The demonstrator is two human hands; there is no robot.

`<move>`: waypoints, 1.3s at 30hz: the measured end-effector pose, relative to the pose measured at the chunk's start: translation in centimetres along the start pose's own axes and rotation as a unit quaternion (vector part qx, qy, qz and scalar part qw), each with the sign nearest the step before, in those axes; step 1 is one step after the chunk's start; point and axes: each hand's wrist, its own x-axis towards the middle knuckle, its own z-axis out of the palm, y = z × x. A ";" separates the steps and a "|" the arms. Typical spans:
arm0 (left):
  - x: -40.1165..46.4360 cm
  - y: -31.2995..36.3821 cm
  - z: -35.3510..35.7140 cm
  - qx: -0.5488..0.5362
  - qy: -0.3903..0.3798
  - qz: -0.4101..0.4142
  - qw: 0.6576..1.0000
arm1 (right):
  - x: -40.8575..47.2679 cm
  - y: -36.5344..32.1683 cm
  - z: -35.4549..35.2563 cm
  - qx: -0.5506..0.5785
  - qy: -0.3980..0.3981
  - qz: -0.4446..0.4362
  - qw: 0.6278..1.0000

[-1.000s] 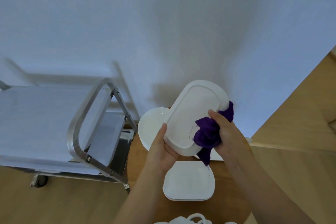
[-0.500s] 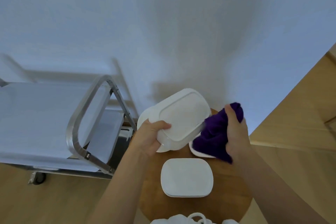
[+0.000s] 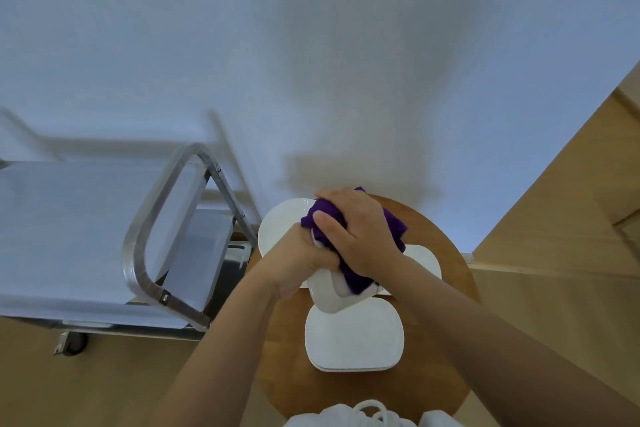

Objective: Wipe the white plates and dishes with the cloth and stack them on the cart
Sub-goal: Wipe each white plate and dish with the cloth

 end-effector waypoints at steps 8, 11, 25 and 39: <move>-1.3 0.9 -0.1 -0.024 0.038 0.021 0.999 | 0.6 3.8 -2.1 -0.032 0.042 0.020 0.998; -1.3 0.8 0.0 -0.050 0.041 0.034 0.997 | 0.3 5.4 -2.8 -0.025 0.031 0.084 0.996; 1.2 0.0 3.9 -0.271 0.156 0.054 0.948 | 1.1 5.6 -3.1 0.091 0.080 0.421 0.899; 2.5 0.0 0.1 -0.345 -0.070 -0.100 0.931 | -0.2 5.7 -4.7 0.199 -0.027 0.314 0.928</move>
